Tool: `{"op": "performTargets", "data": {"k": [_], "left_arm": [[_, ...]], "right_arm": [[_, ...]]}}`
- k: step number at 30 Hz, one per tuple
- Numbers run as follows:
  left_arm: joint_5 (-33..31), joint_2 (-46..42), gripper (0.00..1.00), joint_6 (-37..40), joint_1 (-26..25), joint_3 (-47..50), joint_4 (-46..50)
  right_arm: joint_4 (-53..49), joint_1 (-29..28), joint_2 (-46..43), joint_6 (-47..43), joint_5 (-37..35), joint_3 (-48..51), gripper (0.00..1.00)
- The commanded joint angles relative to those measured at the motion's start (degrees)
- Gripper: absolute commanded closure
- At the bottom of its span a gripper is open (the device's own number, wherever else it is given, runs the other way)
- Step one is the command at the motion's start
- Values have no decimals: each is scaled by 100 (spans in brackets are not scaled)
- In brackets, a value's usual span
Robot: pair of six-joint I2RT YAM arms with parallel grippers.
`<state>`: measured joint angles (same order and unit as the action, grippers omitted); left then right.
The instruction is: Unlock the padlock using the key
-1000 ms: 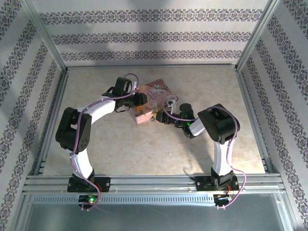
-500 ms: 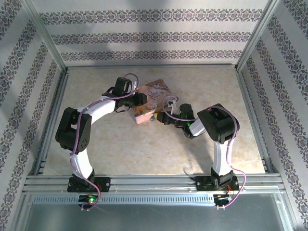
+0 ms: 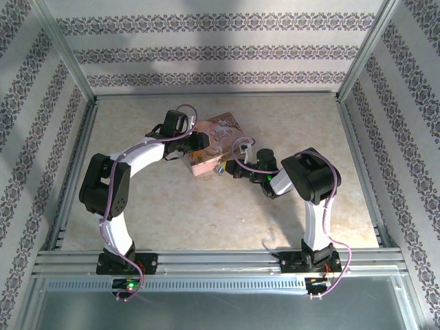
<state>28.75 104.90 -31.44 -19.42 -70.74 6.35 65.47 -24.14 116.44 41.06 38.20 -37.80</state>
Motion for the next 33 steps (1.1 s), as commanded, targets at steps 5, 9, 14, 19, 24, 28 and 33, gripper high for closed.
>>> {"op": "performTargets", "data": {"k": [5,9,14,19,24,28,33], "left_arm": [[-38,46,63,103,-80,269,411],[-8,-42,63,0,-80,417,356],[58,-224,63,-243,-113,720,202],[78,-401,63,-448,-221,953,95],[45,-536,62,-563,-288,1089,69],[27,-572,62,-591,-360,1131,71],[-1,-593,62,-598,-378,1166,69]], "right_arm": [[558,-65,-142,301,-45,86,99],[674,-64,-303,614,-410,243,99],[807,-108,-429,1144,-909,425,100],[1136,-204,-414,1765,-1411,586,100],[1248,-366,-467,2148,-1906,705,100],[1253,-446,-491,2397,-2217,722,100],[1235,-525,-447,2747,-2553,678,100]]}}
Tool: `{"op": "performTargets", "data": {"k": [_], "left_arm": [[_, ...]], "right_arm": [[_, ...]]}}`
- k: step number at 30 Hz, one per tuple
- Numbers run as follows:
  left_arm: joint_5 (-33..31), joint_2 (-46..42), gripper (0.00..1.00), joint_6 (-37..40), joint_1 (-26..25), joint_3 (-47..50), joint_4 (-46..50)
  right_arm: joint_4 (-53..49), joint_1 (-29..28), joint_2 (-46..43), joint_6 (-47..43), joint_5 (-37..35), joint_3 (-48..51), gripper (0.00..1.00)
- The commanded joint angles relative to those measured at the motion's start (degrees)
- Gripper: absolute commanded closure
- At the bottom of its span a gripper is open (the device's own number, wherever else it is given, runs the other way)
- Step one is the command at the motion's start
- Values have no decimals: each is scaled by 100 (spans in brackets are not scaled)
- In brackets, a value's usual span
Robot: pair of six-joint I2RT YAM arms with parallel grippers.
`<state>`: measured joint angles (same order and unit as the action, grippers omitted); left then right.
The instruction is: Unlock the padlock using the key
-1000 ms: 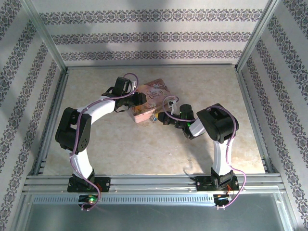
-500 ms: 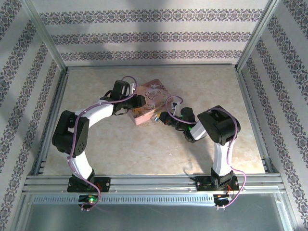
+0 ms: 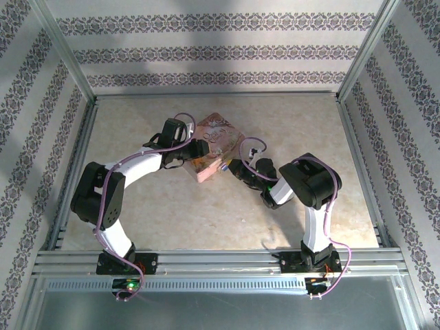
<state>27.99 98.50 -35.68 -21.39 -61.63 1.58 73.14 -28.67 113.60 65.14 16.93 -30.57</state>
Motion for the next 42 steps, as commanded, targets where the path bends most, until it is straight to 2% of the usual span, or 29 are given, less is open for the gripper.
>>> {"op": "performTargets", "data": {"k": [1,10,21,30,42], "left_arm": [[69,45,62,-176,-182,250,552],[75,-14,55,-133,-182,179,582],[-44,-417,47,-53,-90,171,530],[-363,-1242,42,174,196,442,469],[-901,-2279,35,466,651,1171,280]], "right_arm": [[467,-85,-159,398,-498,-54,100],[264,-113,-368,382,-971,92,100],[-442,49,-1125,-268,-994,388,100],[-1699,157,-2254,-1109,-872,486,100],[-4022,151,-3626,-2256,-358,122,100]]}}
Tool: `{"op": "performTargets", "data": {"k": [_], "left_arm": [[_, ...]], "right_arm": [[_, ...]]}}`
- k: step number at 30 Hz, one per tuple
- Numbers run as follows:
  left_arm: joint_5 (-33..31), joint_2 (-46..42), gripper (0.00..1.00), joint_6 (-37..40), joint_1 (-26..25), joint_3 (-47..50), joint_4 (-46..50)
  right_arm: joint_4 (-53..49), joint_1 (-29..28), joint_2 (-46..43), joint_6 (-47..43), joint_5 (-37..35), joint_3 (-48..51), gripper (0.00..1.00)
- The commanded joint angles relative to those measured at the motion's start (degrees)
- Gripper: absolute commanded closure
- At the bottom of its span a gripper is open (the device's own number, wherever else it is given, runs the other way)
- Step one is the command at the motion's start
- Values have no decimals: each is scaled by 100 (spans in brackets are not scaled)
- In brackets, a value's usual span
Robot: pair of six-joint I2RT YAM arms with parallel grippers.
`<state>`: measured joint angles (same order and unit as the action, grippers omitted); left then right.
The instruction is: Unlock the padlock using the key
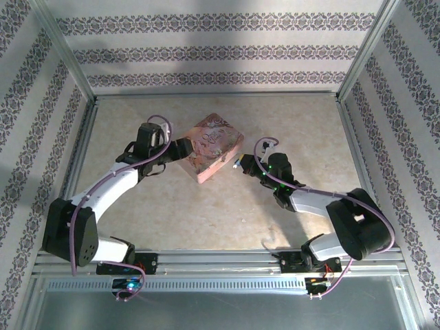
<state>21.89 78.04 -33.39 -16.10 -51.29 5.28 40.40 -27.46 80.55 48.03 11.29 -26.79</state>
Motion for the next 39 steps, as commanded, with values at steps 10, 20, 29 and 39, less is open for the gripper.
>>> {"op": "performTargets", "data": {"k": [10,20,29,39], "left_arm": [[-1239,-1146,30,594,618,832,-200],[-2128,-2266,20,753,858,1628,-696],[-2450,-2592,18,715,907,1885,-787],[-2599,-2739,14,613,943,1993,-853]], "right_arm": [[-2849,-22,-1294,-1467,267,-767,100],[-4755,-57,-2002,-1834,459,-1223,100],[-6406,-167,-2289,-1947,575,-1657,100],[-7240,-303,-2350,-1822,692,-1673,100]]}}
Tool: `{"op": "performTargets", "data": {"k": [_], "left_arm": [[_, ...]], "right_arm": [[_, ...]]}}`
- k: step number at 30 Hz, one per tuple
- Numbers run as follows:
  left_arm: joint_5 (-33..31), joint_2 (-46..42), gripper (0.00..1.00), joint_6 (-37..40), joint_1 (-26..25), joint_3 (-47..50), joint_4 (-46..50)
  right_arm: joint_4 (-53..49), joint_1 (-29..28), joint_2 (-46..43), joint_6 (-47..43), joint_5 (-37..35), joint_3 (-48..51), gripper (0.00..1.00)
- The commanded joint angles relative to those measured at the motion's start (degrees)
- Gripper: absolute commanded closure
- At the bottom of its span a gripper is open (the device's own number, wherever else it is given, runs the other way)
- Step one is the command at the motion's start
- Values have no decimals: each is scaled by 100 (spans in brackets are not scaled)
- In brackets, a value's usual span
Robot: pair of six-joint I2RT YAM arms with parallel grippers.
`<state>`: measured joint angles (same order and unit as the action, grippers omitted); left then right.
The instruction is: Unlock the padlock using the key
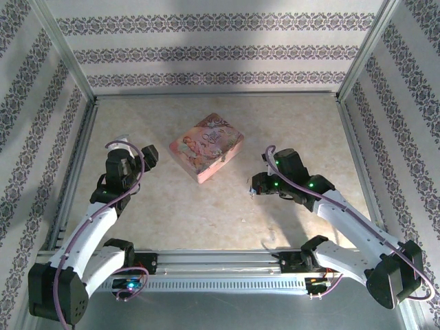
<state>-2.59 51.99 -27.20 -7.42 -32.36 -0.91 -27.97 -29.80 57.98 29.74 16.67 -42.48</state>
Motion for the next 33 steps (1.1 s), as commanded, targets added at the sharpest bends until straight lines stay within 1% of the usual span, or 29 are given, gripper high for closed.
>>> {"op": "performTargets", "data": {"k": [1,8,23,33], "left_arm": [[-158,-144,14,-7,80,109,-220],[-191,-216,14,-31,83,148,-173],[-172,-211,13,-31,92,90,-96],[-121,-180,12,28,95,54,-74]], "right_arm": [[-434,-74,-77,14,176,-95,100],[-763,-129,261,24,500,-137,100],[-519,-341,1332,-112,579,-153,100],[-370,-560,2269,-310,750,-393,100]]}}
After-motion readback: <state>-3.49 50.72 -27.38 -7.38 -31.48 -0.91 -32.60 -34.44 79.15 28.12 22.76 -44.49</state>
